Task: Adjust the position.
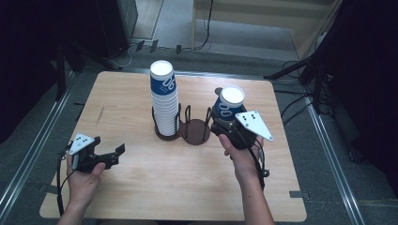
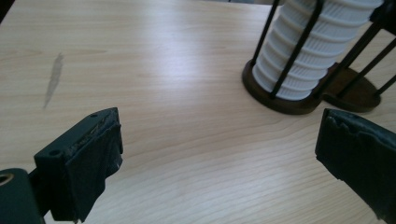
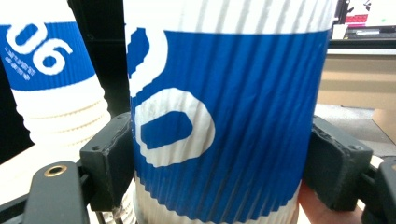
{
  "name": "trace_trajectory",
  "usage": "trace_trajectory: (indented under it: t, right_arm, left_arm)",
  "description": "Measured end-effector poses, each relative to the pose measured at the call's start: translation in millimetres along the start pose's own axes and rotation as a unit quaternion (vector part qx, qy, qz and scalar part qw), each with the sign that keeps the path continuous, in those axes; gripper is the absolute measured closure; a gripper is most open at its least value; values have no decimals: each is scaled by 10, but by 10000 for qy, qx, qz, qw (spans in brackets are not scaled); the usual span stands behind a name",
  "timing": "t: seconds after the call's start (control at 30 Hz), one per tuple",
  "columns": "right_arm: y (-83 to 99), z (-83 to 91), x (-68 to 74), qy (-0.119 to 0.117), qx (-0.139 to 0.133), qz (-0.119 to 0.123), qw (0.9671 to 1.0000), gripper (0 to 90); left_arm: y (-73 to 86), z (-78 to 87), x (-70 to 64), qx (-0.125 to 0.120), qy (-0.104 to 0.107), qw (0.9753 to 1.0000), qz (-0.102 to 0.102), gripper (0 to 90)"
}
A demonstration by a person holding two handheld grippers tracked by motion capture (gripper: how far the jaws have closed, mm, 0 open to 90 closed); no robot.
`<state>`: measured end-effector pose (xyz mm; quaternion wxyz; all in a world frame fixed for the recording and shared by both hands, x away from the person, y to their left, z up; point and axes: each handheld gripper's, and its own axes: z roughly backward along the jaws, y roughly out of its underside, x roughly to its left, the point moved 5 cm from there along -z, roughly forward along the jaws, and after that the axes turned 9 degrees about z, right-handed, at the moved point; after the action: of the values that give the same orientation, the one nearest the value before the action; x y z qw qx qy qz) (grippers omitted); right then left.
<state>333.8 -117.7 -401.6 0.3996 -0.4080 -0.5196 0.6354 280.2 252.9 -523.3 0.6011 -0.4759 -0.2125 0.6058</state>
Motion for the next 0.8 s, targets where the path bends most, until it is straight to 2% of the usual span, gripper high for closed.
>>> trace_trajectory:
  t: [0.07, 0.23, 0.43, 0.6, 0.63, 0.8]
  right_arm:
    - [48, 5, 5, -1, 13, -16, 10000, 197]
    - [126, 29, 13, 10, 52, 16, 10000, 197]
    - [247, 63, 16, 40, 114, 12, 9999, 197]
    - [369, 83, 44, 62, 208, 121, 9997, 196]
    - [431, 92, 59, 88, 259, 153, 9995, 196]
    - [532, 121, 84, 106, 304, 228, 9992, 196]
  left_arm:
    - [-39, -14, -80, -17, 84, 9999, -55, 16]
    - [-119, -25, -184, -69, 212, 9997, -142, 17]
    - [-186, -14, -260, -137, 380, 9990, -181, 17]
    - [-172, -36, -320, -71, 477, 9983, -312, 17]
    - [-163, -40, -352, -44, 551, 9979, -352, 17]
    - [-165, -52, -405, -33, 689, 9968, -395, 17]
